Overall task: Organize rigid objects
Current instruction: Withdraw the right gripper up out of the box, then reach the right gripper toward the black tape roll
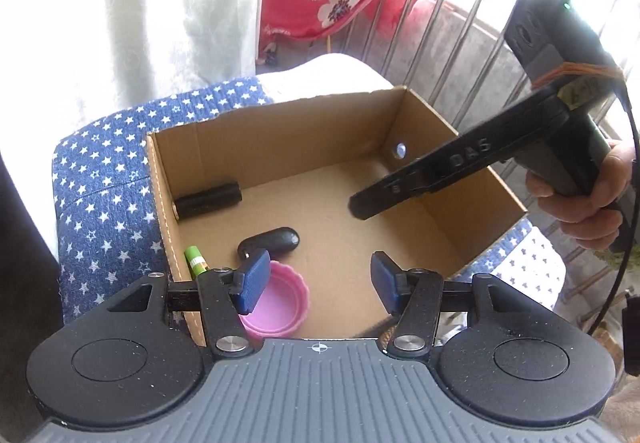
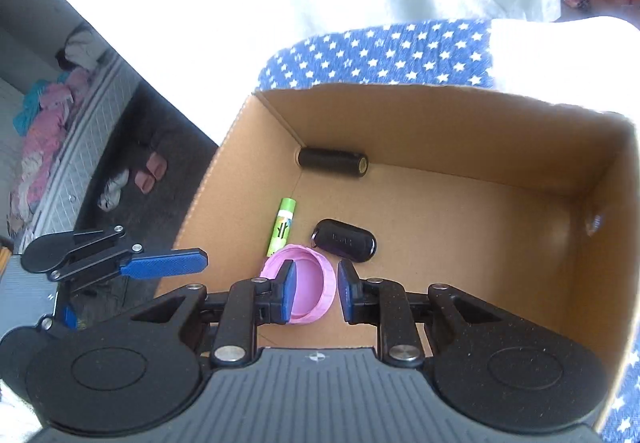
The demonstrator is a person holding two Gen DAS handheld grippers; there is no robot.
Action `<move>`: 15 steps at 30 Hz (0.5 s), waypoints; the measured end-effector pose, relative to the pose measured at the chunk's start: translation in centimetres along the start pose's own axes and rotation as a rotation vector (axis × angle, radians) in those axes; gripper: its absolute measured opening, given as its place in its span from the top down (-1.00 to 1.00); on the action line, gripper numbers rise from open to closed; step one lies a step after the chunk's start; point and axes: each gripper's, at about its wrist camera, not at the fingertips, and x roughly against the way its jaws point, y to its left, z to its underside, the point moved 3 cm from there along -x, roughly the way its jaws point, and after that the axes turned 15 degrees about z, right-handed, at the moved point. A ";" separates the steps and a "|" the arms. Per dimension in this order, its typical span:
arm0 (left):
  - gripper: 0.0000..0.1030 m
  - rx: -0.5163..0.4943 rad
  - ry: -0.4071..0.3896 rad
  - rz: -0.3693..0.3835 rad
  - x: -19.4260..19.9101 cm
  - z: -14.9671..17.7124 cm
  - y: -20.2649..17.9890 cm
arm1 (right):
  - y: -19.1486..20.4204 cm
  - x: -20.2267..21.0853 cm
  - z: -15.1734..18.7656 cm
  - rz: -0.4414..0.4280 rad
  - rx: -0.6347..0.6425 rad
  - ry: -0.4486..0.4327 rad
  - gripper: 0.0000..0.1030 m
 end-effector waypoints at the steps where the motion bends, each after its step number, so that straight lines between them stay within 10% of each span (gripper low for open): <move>1: -0.11 -0.013 -0.020 0.003 0.7 0.4 -0.6 | -0.1 1.3 0.9 -0.006 -0.014 -0.035 0.52; 7: -0.23 -0.073 -0.116 0.016 4.2 4.6 -3.4 | -1.6 7.8 6.8 -0.018 -0.069 -0.245 0.48; 11: -0.30 -0.068 -0.133 0.005 4.5 8.1 -4.2 | -1.1 8.4 11.4 -0.017 -0.064 -0.334 -0.08; 15: -0.35 -0.030 -0.113 -0.032 2.9 11.9 -4.6 | 0.8 5.9 15.4 0.010 -0.013 -0.323 -0.14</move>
